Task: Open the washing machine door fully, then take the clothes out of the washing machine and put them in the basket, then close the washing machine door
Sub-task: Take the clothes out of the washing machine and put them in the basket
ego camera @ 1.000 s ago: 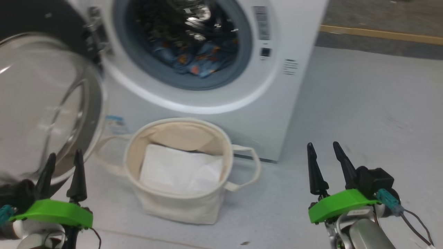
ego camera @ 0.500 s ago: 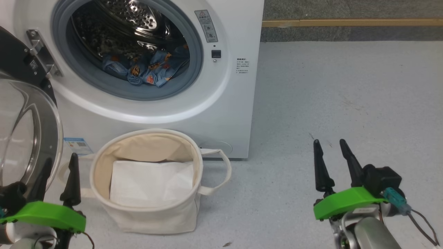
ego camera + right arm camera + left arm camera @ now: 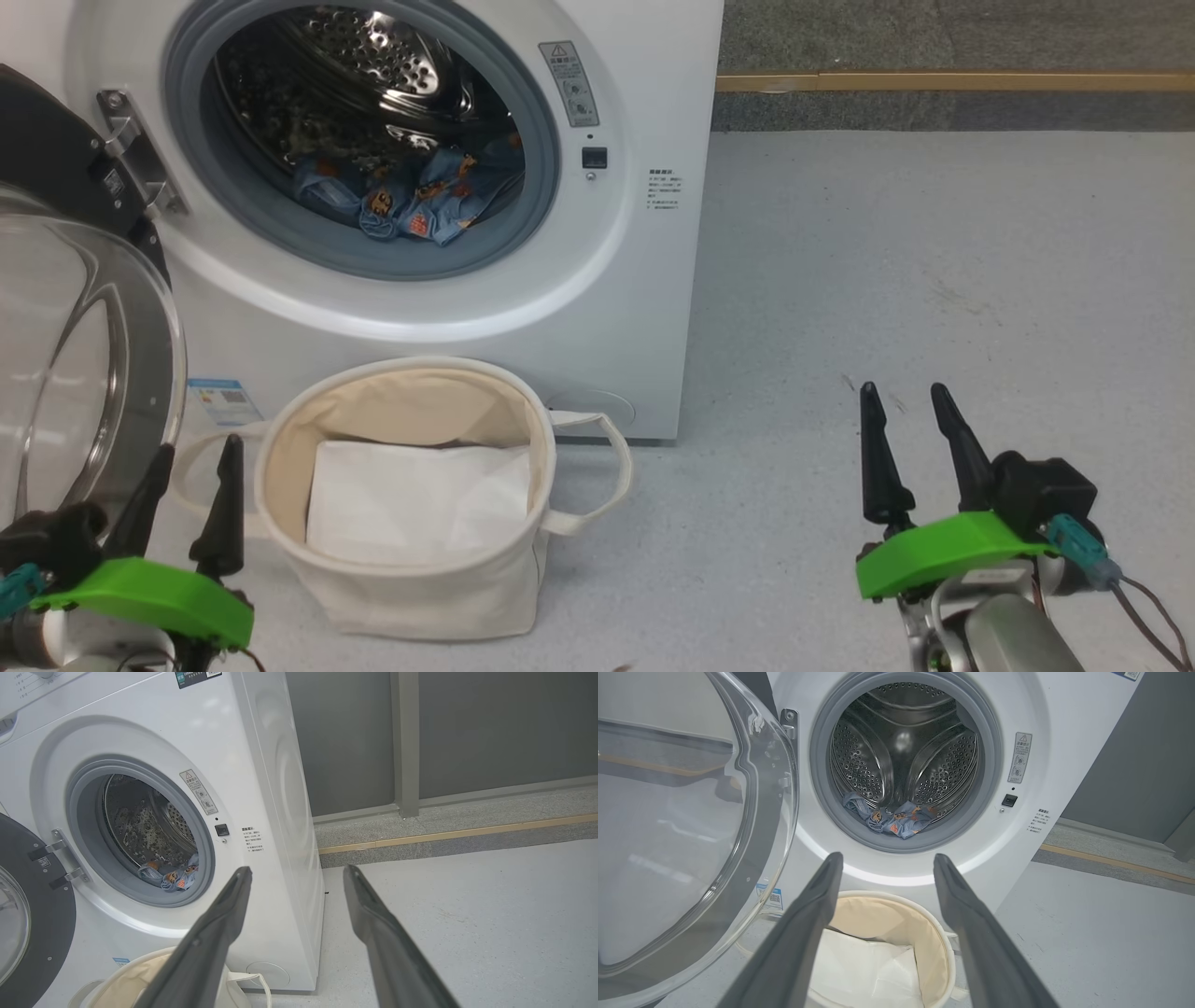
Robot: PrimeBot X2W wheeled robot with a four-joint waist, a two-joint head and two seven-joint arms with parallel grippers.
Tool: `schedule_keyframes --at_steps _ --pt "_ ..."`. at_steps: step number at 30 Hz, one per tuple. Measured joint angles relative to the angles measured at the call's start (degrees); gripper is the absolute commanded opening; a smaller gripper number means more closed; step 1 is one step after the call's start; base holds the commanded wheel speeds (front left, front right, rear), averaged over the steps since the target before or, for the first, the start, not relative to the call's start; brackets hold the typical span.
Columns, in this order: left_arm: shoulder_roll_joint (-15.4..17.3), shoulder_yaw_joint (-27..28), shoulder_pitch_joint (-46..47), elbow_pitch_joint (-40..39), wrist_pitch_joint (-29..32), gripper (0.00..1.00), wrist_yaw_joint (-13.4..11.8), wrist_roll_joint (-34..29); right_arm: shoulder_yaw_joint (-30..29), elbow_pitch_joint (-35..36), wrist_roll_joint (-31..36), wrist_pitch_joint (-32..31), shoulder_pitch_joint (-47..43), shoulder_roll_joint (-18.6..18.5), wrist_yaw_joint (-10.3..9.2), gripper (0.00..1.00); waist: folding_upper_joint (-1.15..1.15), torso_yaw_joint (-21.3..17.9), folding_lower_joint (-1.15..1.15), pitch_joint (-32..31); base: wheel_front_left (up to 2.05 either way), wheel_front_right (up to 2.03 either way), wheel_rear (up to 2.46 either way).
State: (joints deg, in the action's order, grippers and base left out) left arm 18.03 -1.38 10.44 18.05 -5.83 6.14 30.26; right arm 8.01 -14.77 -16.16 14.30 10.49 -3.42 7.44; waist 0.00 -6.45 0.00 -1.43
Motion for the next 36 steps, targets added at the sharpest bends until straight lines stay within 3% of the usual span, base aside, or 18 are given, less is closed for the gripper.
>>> schedule_keyframes --at_steps 36 --pt "1.09 -3.27 0.07 0.24 -0.26 1.0 0.46 1.4 1.29 -0.59 -0.2 0.0 -0.32 0.15 0.0 1.0 0.0 1.17 0.0 1.04 0.0 0.0 0.0"
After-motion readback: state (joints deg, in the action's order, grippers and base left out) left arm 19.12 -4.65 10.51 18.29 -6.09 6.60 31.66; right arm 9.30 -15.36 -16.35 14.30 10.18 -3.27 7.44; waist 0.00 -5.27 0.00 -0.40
